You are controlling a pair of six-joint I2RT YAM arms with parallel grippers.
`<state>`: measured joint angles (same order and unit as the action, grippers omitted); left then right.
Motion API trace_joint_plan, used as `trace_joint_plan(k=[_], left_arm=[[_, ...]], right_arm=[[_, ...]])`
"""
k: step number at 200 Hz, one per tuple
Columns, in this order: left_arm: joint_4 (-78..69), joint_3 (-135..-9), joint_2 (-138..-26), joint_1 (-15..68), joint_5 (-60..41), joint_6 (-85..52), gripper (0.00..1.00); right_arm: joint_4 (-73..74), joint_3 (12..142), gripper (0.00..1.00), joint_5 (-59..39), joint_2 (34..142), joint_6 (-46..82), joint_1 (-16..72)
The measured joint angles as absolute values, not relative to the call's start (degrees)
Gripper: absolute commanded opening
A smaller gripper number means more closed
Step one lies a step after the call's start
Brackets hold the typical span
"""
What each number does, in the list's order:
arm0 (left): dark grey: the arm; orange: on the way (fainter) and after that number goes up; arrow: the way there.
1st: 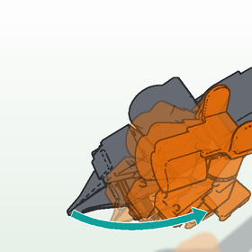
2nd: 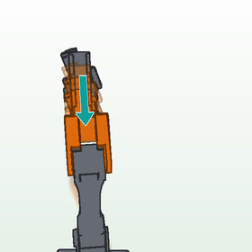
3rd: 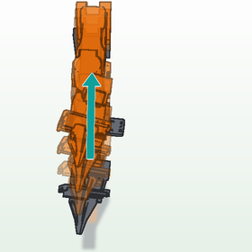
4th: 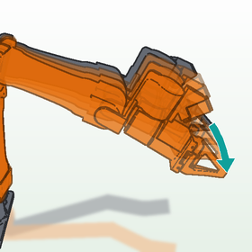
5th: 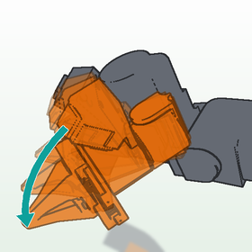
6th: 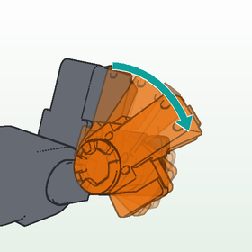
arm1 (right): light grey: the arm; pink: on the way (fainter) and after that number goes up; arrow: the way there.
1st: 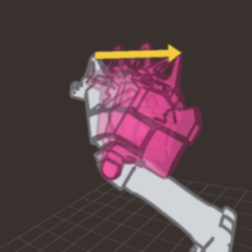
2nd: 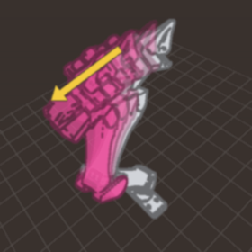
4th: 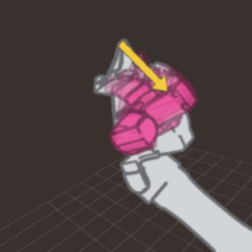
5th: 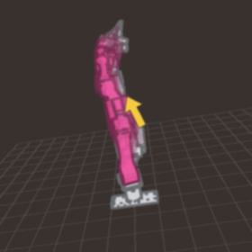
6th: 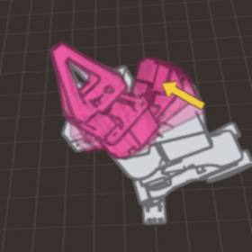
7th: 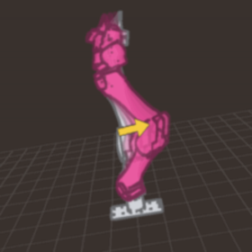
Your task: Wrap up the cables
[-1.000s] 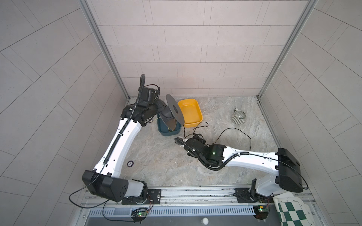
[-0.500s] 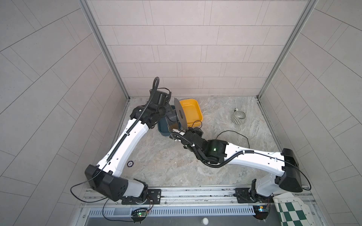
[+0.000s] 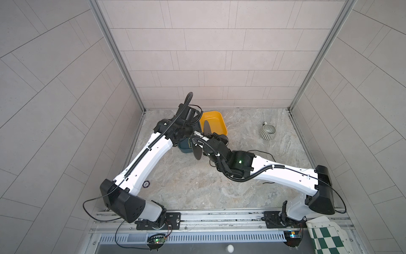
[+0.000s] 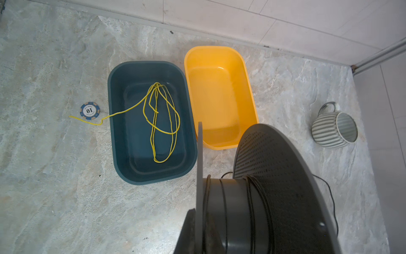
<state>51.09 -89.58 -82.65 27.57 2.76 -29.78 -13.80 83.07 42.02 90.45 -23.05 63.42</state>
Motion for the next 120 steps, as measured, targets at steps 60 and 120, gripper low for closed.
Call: trace_joint_plan(k=[60,120], left_arm=[[52.51,-91.68,-82.67,27.77,-1.37,-23.77,0.0],[53.17,-92.25,-82.5,27.7,-3.92,-18.96,0.0]], right_arm=[[-15.64,85.89,0.05,37.63,90.63,-18.35,57.87],[-20.4,90.32,0.09,30.3,93.62,-13.76,52.25]])
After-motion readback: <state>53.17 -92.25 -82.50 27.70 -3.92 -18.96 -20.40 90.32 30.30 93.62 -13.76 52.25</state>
